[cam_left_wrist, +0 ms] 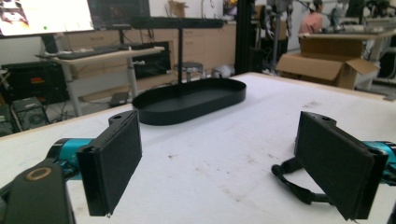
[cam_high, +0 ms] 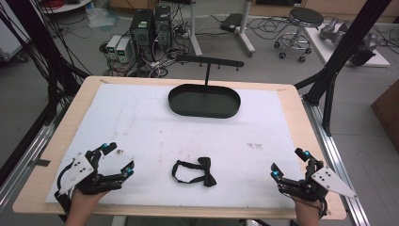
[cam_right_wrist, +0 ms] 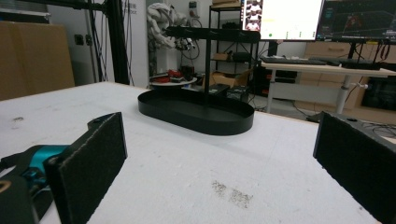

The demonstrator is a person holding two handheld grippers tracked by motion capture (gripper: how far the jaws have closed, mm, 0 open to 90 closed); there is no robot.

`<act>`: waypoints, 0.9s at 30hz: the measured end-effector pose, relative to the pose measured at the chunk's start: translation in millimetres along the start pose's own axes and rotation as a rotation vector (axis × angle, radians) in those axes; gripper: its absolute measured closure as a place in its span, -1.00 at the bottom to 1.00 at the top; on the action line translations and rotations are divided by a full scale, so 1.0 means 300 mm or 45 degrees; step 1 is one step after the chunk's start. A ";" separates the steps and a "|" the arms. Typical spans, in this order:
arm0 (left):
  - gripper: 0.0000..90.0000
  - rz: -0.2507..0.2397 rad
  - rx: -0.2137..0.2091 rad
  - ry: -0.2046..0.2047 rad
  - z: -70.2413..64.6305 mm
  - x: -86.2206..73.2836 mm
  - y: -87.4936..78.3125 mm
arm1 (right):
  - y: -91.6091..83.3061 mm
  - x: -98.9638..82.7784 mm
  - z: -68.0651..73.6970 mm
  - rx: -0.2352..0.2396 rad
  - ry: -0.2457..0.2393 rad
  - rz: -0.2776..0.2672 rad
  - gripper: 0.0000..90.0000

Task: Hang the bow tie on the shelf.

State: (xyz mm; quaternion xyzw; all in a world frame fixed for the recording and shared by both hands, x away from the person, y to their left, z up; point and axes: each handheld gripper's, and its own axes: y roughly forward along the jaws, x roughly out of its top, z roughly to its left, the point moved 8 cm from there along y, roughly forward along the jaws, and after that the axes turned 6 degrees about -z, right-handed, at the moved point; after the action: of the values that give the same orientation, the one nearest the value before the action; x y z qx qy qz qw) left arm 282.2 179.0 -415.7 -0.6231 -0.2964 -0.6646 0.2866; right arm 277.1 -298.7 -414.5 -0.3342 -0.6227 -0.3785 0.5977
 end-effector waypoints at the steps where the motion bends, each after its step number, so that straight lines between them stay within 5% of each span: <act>1: -0.64 0.036 -0.010 0.002 -0.020 -0.009 0.021 | -0.001 0.000 0.000 0.001 -0.004 0.002 -0.96; 7: -0.59 0.122 -0.065 0.009 -0.085 -0.039 0.082 | -0.007 0.004 -0.005 -0.003 -0.006 -0.006 -0.96; 13: -0.51 0.249 -0.058 -0.007 -0.132 -0.089 0.143 | -0.013 0.001 -0.004 -0.003 -0.009 0.008 -0.96; 27: -0.24 0.565 -0.118 -0.098 -0.217 -0.201 0.261 | -0.026 0.016 -0.016 -0.019 -0.008 -0.008 -0.96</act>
State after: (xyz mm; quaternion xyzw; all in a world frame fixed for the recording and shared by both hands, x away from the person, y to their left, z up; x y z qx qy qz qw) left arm 301.7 79.0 -476.0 -0.7105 -0.1319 -0.5738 0.3854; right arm 272.3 -306.9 -410.3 -0.3379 -0.6228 -0.3838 0.5922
